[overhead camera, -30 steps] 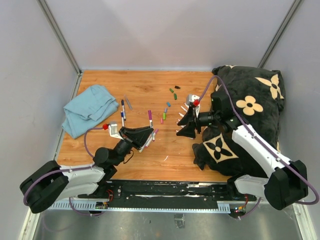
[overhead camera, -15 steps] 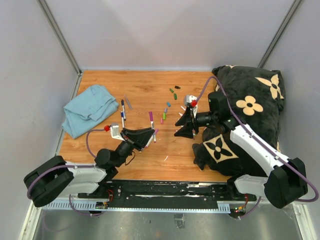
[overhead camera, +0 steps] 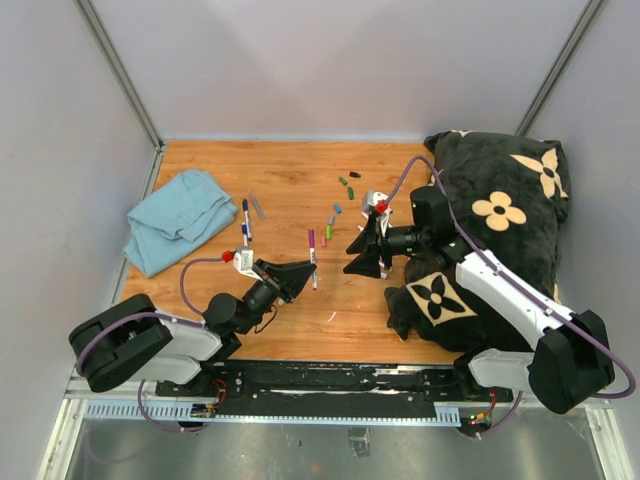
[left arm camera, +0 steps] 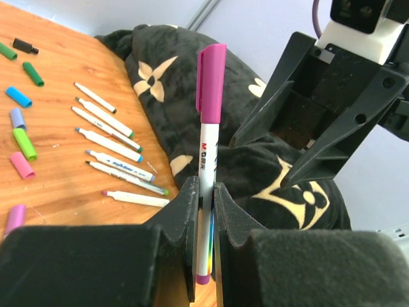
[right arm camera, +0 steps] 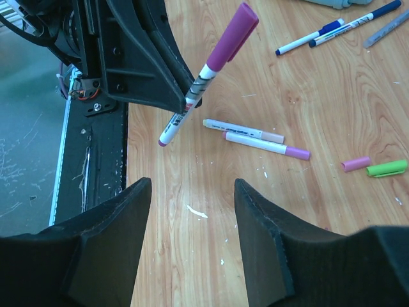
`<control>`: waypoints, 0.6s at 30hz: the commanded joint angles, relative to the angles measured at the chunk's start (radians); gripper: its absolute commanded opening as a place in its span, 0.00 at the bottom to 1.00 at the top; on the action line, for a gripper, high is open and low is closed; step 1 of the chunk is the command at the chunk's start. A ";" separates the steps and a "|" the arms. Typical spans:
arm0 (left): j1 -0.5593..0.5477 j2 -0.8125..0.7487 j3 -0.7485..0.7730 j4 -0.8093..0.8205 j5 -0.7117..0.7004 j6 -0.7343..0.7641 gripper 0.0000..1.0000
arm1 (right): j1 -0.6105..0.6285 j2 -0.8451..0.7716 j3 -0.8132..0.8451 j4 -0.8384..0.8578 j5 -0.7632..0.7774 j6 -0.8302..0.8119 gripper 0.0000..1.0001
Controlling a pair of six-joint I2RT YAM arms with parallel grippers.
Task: Open the pen caps
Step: Pick up the pen from the center of the board.
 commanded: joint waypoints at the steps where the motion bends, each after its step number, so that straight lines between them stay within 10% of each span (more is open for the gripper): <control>1: -0.021 0.034 0.035 0.230 -0.031 -0.001 0.00 | 0.020 0.004 -0.012 0.034 0.013 0.018 0.56; 18: -0.046 0.054 0.058 0.232 -0.058 0.011 0.00 | 0.039 0.025 -0.009 0.038 0.021 0.028 0.56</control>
